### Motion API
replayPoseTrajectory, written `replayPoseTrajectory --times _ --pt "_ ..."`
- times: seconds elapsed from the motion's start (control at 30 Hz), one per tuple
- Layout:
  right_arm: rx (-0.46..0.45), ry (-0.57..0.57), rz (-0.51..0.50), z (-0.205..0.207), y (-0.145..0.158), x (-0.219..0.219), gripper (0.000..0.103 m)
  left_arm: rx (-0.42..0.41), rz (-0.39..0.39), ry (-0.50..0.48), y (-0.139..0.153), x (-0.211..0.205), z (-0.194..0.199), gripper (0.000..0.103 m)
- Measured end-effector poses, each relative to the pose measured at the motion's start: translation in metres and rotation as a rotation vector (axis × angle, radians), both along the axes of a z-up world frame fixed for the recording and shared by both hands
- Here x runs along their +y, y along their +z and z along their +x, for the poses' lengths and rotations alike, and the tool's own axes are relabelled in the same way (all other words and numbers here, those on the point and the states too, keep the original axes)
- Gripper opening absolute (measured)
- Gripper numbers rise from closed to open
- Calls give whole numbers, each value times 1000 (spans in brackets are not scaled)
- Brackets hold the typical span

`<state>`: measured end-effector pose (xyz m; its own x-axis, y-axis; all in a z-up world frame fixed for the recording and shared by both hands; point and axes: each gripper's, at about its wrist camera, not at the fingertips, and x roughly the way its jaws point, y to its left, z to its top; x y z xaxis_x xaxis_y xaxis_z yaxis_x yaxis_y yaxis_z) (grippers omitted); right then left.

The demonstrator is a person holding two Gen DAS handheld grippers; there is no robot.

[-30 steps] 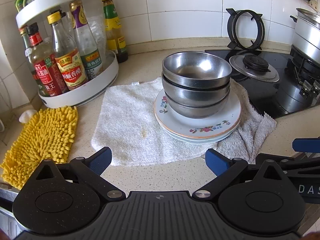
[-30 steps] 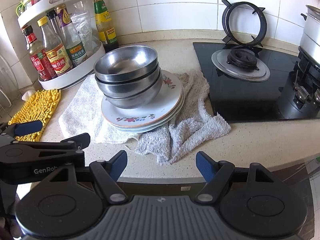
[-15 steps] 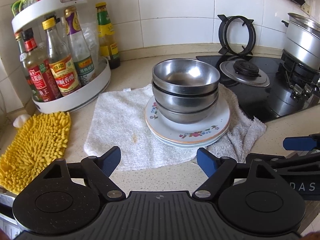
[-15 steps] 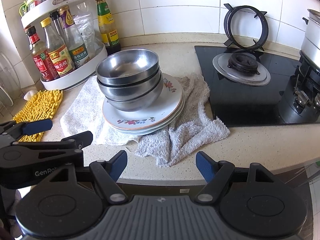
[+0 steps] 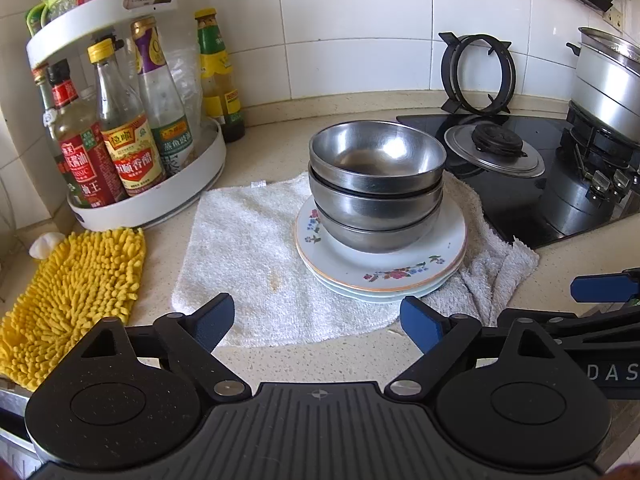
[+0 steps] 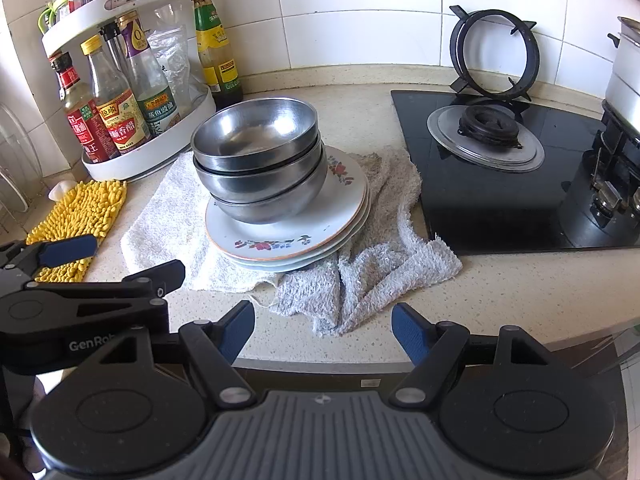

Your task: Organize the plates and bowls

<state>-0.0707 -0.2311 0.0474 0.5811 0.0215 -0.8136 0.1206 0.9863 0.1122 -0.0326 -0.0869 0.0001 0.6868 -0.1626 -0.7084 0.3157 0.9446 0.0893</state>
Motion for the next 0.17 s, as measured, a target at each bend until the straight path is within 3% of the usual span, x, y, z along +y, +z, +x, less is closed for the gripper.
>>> replayPoseTrajectory --times 0.17 --pt "2 2 1 1 -1 0 85 1 7 15 -1 1 1 98"
